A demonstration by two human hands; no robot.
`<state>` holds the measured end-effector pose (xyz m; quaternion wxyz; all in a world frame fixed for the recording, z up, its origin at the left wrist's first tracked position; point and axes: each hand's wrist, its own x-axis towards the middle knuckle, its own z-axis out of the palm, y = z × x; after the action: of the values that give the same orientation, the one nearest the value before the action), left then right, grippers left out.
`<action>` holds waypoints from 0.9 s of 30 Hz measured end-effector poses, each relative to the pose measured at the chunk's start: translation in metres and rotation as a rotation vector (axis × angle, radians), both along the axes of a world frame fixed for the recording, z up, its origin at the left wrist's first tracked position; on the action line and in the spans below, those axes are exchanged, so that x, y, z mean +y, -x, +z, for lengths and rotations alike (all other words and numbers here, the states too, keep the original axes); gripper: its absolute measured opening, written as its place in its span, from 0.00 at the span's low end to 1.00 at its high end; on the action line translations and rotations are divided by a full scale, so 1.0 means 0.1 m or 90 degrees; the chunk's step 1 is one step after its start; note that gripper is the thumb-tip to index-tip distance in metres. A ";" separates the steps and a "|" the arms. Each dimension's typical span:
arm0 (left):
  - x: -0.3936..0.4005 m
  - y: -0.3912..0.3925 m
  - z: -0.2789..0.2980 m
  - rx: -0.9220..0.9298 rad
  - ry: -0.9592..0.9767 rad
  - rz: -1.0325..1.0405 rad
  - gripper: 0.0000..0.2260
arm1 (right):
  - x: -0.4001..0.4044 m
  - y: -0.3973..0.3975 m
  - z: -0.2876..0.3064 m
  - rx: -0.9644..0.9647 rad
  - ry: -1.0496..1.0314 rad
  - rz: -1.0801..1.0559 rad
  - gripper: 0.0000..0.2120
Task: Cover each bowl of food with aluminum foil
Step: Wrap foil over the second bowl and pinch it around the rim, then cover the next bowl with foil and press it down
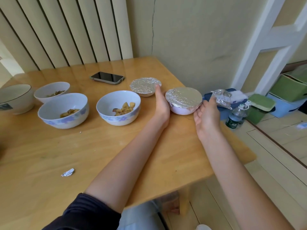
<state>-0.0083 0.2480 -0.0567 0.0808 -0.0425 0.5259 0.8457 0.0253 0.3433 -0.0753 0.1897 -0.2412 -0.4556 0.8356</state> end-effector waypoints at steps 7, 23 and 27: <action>-0.05 -0.32 -0.02 -0.031 0.020 0.089 0.25 | 0.01 -0.21 0.05 0.009 0.018 0.001 0.27; -0.12 -0.76 0.13 -0.084 -0.044 -0.039 0.25 | -0.16 -0.49 0.07 -0.001 -0.023 -0.077 0.25; -0.37 -0.94 0.16 -0.100 -0.017 -0.070 0.19 | -0.45 -0.73 0.10 0.055 -0.083 -0.069 0.14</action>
<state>0.0859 0.2113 -0.0408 0.1686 -0.0790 0.5083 0.8408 0.0983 0.2984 -0.0653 0.2697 -0.2165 -0.4867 0.8022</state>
